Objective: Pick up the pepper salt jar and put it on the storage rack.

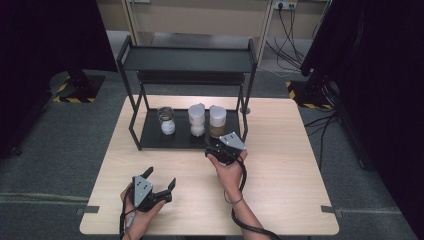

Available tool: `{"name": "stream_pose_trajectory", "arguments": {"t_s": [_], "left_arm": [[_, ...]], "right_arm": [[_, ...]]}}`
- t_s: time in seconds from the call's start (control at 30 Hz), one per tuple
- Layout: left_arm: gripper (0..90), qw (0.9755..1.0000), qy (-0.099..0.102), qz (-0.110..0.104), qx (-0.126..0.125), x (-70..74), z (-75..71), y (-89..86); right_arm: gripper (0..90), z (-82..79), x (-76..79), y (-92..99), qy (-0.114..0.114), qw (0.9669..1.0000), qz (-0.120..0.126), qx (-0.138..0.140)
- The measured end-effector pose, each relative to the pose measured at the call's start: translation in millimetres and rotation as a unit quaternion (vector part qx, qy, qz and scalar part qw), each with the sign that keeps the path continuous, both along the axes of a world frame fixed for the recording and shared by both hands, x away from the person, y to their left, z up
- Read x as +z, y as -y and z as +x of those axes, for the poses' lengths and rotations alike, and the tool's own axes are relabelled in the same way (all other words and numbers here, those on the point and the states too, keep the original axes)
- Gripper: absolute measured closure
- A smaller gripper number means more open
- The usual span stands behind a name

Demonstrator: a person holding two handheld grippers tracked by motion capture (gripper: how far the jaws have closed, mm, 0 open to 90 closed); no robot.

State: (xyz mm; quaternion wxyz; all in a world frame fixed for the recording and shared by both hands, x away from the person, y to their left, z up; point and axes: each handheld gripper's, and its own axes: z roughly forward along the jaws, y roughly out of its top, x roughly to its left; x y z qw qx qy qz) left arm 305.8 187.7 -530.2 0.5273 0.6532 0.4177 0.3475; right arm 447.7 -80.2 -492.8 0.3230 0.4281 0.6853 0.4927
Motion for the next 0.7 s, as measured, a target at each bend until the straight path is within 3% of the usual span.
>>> {"name": "stream_pose_trajectory", "arguments": {"t_s": [0.7], "left_arm": [[10.1, 1.0000, 0.002, 0.000, 0.001, -0.1, -0.3, 0.3]], "right_arm": [[8.6, -23.0, -2.3, 11.4, 0.004, 0.9997, -0.003, 0.022]]}}
